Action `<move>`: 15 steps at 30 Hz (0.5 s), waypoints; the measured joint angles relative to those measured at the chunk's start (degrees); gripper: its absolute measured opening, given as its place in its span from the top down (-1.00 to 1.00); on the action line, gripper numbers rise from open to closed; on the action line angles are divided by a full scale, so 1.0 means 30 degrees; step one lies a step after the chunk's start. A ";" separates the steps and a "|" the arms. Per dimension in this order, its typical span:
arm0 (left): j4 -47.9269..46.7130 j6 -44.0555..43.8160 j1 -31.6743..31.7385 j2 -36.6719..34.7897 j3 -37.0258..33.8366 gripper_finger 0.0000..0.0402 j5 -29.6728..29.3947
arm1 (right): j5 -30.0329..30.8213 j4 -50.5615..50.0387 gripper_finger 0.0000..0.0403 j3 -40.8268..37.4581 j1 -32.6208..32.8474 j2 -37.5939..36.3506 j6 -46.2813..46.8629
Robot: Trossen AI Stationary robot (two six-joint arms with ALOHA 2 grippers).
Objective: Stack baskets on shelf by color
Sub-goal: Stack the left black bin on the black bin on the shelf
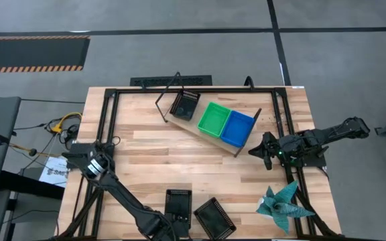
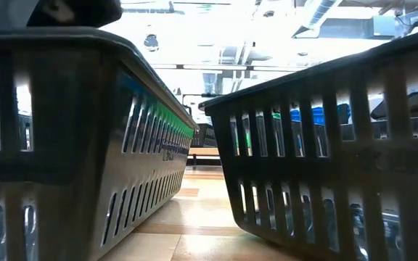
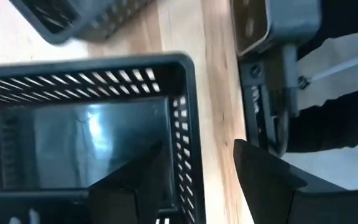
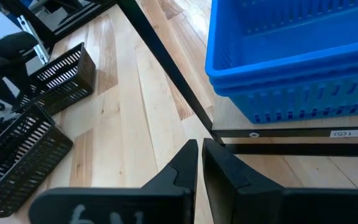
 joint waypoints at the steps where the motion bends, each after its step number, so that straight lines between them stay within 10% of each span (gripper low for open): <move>1: -0.0050 -0.0031 -0.0005 0.0126 0.0000 0.11 0.0090 | -0.0002 -0.0007 0.75 0.0000 0.0000 0.0005 -0.0005; 8: -0.0648 -0.0579 0.0052 0.0580 0.0000 0.22 0.0228 | 0.0003 -0.0007 0.75 0.0000 0.0000 0.0007 -0.0014; 15: -0.1220 0.0836 0.0158 0.0403 0.0000 0.77 -0.0160 | 0.0010 -0.0030 0.75 0.0000 0.0000 0.0007 -0.0015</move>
